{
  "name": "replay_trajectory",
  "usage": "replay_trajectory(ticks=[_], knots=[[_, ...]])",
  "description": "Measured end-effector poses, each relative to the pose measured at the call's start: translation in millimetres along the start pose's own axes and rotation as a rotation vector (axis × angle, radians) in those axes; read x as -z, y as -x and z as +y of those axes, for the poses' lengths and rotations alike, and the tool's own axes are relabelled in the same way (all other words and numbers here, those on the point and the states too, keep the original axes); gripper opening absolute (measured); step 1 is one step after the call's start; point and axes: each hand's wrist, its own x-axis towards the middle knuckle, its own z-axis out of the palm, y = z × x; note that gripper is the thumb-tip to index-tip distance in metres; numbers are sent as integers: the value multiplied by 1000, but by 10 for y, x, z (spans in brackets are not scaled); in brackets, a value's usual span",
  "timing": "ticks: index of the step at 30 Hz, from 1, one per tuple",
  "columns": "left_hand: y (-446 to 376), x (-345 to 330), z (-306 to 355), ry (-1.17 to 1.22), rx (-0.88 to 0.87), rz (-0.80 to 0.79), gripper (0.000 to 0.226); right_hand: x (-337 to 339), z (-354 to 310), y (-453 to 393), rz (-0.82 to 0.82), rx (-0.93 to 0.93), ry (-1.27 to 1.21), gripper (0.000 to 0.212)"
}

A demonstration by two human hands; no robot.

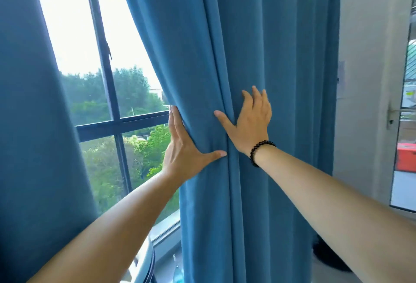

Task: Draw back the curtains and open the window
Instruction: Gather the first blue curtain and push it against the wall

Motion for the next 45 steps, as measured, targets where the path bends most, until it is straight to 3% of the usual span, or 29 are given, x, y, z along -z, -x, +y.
replay_trajectory(ticks=[5,10,15,18,21,25,27,28,31,34,37,42,45], knots=[[-284,-436,1,-17,-27,-10,157,-51,358,-326,-73,-189,-73,126],[-581,-812,35,3,-50,-28,157,-179,746,-561,-286,-216,-445,120],[-937,-1193,116,-24,-32,32,157,-406,1083,-828,-330,-118,-482,85],[-1095,-1385,119,2,13,48,158,-492,1227,-966,-171,-1,-414,21],[-1233,-1578,138,29,78,46,160,-498,1357,-1073,28,182,-294,52],[-1393,-1814,198,34,55,77,161,-466,1540,-1194,210,386,-146,47],[-1466,-1932,252,43,40,88,159,-463,1651,-1247,264,431,-114,31],[-1495,-1989,285,49,29,83,158,-482,1719,-1272,264,426,-113,23],[-1578,-2161,371,71,-26,70,152,-498,1877,-1374,226,331,-149,67],[-1669,-2343,421,79,-93,40,142,-505,1981,-1456,189,438,-91,84],[-1738,-2589,419,77,-191,5,127,-546,2067,-1496,145,560,97,79],[-1765,-3012,306,101,-194,-81,125,-673,2314,-1639,162,490,73,52],[-1806,-3241,183,91,-225,-139,126,-760,2452,-1734,105,473,128,72]])
